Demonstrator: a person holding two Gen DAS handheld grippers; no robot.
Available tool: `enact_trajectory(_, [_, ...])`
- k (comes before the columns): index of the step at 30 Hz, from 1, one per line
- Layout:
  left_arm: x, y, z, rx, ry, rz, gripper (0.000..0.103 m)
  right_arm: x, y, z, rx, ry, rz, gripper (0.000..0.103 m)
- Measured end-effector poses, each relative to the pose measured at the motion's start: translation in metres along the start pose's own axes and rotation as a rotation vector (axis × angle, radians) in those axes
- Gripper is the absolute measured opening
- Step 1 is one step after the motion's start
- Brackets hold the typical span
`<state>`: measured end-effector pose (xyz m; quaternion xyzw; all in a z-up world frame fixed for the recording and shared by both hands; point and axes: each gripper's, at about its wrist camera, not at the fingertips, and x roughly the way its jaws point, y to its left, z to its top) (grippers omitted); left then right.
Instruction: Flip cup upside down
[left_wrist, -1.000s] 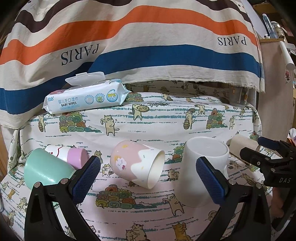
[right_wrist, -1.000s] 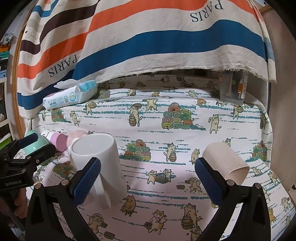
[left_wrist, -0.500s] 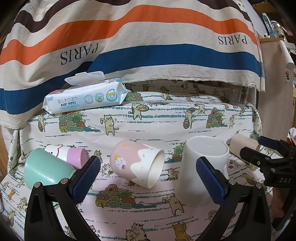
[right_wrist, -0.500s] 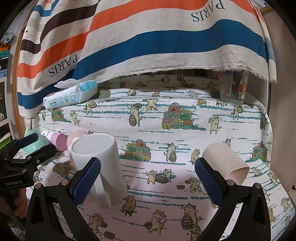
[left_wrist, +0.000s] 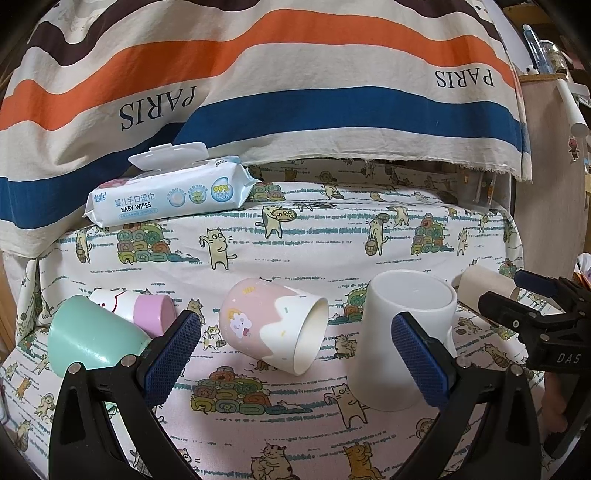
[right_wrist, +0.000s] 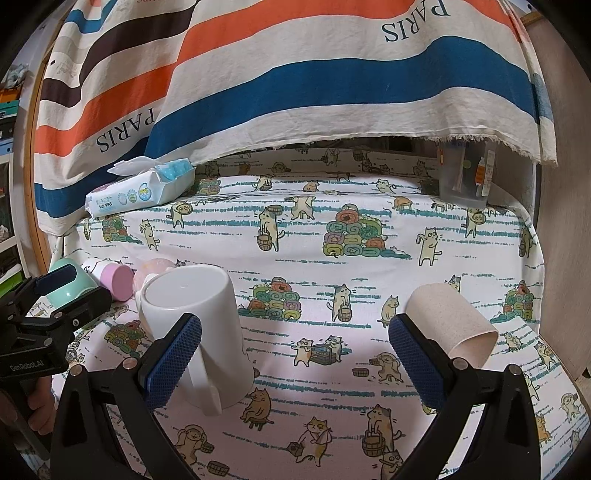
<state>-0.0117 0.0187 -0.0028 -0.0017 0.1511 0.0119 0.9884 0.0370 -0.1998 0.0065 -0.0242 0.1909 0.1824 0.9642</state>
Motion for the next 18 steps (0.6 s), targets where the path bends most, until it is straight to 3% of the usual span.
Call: enact_trajectory(18, [0.0001,0.0002,0.0002,0.000,0.001,0.000,0.102,0.0007,-0.0008,-0.0008,-0.001,0.004,0.001,0.102])
